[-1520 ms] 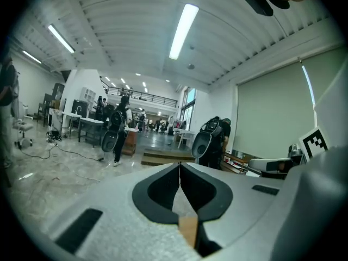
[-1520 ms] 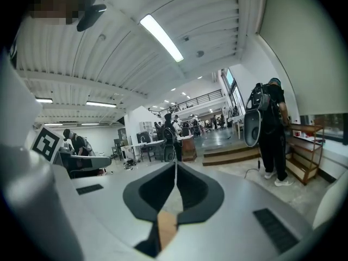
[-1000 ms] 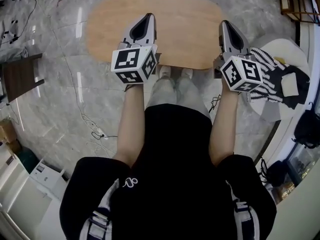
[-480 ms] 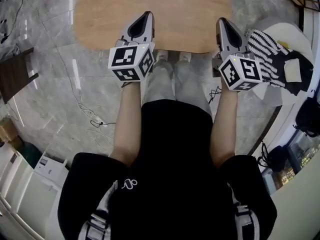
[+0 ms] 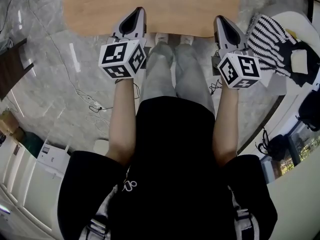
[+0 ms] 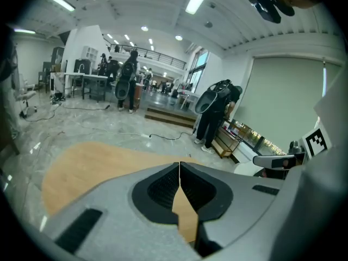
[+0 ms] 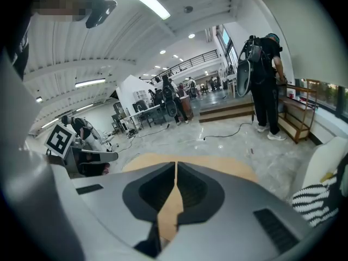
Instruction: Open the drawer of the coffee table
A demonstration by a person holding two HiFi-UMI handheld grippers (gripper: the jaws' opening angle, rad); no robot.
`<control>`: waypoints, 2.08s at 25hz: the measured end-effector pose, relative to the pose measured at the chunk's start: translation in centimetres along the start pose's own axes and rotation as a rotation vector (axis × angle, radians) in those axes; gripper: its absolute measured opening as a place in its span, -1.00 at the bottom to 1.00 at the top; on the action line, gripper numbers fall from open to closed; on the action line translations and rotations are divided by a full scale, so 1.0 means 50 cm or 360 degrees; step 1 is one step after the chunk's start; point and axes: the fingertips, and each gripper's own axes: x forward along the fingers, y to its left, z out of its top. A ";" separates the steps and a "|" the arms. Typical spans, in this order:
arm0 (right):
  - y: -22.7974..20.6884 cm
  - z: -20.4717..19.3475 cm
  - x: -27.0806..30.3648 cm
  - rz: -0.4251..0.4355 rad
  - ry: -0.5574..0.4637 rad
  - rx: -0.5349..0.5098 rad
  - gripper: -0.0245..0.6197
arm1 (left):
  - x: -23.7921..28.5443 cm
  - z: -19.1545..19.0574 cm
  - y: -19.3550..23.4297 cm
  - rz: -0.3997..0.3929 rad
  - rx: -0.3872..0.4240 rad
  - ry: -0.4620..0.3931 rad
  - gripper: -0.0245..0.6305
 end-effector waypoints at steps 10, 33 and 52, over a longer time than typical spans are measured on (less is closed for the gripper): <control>-0.015 -0.156 0.027 0.0058 0.0165 0.0016 -0.88 | -0.015 -0.176 0.083 0.0132 -0.0061 0.0183 -0.89; -0.109 -0.514 0.022 0.0001 0.0636 -0.0005 -0.88 | 0.036 -0.547 0.157 0.0118 -0.0208 0.0561 -0.89; -0.256 -0.774 0.064 0.0041 0.1204 -0.0504 -0.47 | 0.113 -0.761 0.242 0.0182 -0.0021 0.0951 -0.50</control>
